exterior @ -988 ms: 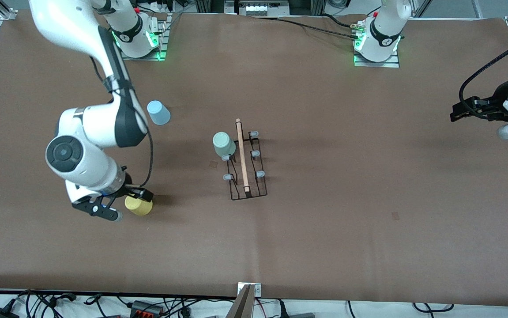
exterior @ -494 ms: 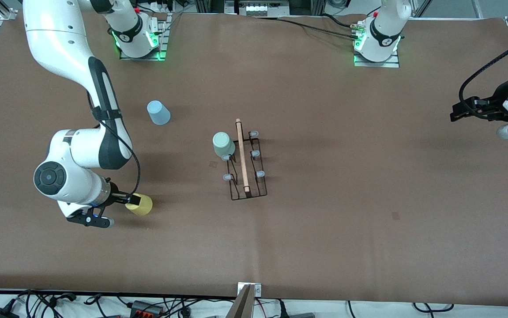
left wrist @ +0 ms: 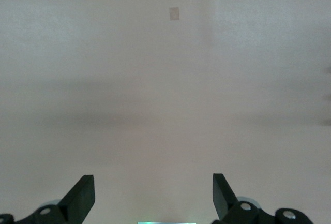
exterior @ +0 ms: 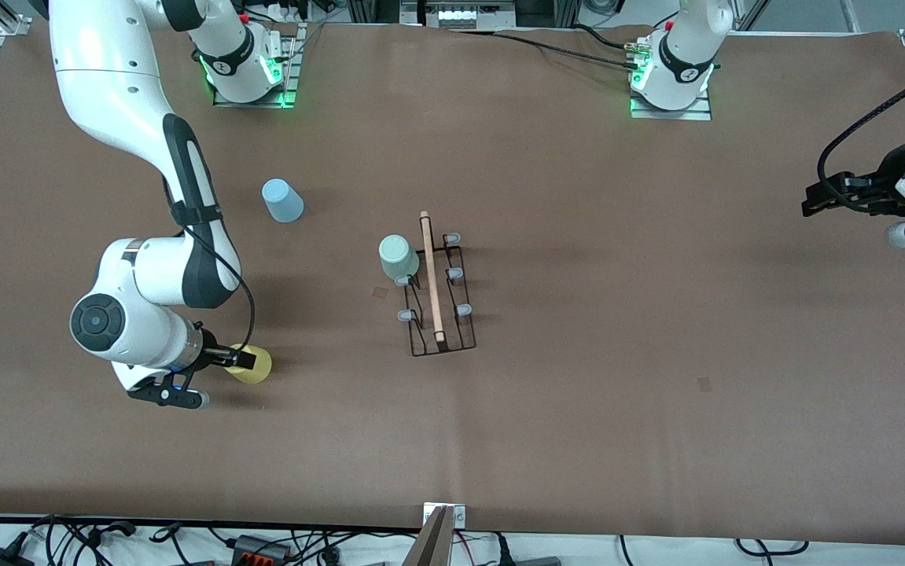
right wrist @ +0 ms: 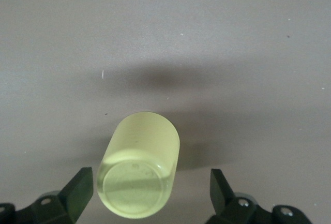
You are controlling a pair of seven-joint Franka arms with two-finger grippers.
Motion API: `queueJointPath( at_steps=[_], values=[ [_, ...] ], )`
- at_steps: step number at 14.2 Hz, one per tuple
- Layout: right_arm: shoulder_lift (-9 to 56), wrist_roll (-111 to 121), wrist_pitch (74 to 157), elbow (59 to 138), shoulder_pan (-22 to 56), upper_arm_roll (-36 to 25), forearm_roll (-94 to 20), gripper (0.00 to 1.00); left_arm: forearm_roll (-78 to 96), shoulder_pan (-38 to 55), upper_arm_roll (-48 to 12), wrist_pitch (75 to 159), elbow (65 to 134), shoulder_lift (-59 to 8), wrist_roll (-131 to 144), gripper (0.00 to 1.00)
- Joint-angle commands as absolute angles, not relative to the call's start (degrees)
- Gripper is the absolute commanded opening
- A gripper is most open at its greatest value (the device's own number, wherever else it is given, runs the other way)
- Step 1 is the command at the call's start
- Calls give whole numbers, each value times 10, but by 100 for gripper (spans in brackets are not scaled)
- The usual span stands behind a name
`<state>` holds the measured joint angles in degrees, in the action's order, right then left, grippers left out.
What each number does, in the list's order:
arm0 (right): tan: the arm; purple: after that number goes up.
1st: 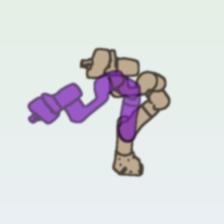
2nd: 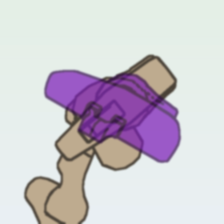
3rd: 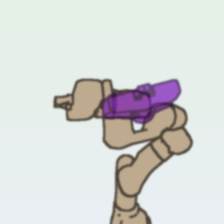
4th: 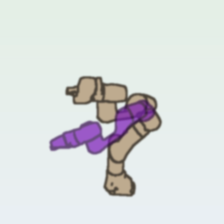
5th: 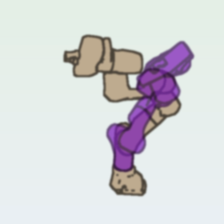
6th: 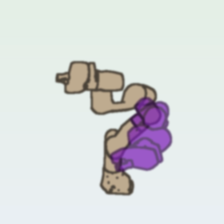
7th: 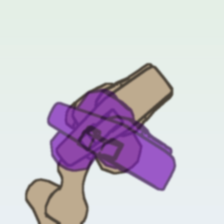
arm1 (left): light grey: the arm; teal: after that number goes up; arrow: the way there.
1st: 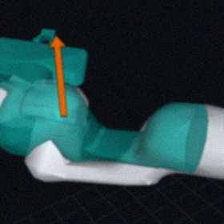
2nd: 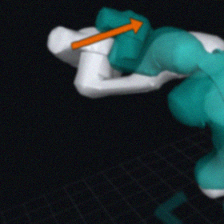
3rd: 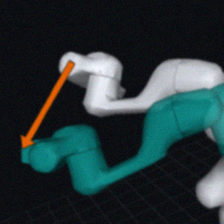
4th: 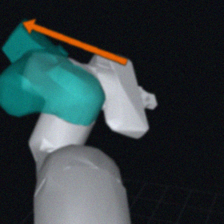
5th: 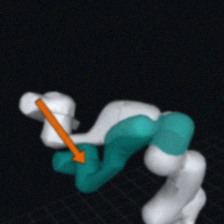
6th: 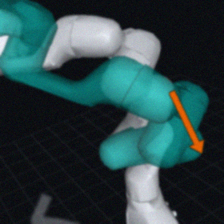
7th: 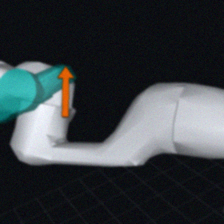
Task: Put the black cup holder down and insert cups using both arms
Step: 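Close the right gripper around the yellow cup, then carry the yellow cup to the rack and set it on a peg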
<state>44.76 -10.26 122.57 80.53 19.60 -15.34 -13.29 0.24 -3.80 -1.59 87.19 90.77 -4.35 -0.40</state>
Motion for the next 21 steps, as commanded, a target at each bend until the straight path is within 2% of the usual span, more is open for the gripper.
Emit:
queueJointPath(
  at_steps=[1, 4, 5, 7, 8, 10, 11, 13, 15, 18, 21],
  values=[
    [461, -94, 1243, 792, 186, -139, -153, 100, 12, -42, -18, 876, 909, -43, -9, 100],
    [464, -89, 1241, 793, 186, -139, -176, 100, 12, -42, -18, 876, 906, -43, -10, 100],
    [465, -87, 1240, 793, 186, -139, -176, 94, 12, -41, -18, 876, 906, -44, -9, 100],
    [466, -86, 1234, 793, 185, -139, -173, 40, 12, -42, -18, 875, 906, -43, -9, 100],
    [462, -84, 1232, 793, 186, -140, -171, 29, 12, -41, -18, 875, 906, -43, -9, 100],
    [449, -70, 1210, 782, 189, -139, -170, 14, 12, -41, -19, 875, 906, -43, -9, 100],
    [446, -68, 1177, 756, 192, -140, -170, 13, 12, -41, -19, 875, 906, -43, -9, 100],
    [446, -70, 1085, 678, 195, -139, -170, 2, 12, -42, -19, 875, 907, -43, -9, 100],
    [446, -72, 1017, 613, 214, -139, -170, 0, 12, -42, -19, 875, 906, -44, -10, 100],
    [426, -81, 1003, 606, 285, -146, -169, 0, 13, -42, -19, 875, 907, -43, -10, 100],
    [425, -79, 1003, 606, 322, -144, -171, 0, 12, -42, -19, 875, 907, -43, -10, 100]
  ],
)
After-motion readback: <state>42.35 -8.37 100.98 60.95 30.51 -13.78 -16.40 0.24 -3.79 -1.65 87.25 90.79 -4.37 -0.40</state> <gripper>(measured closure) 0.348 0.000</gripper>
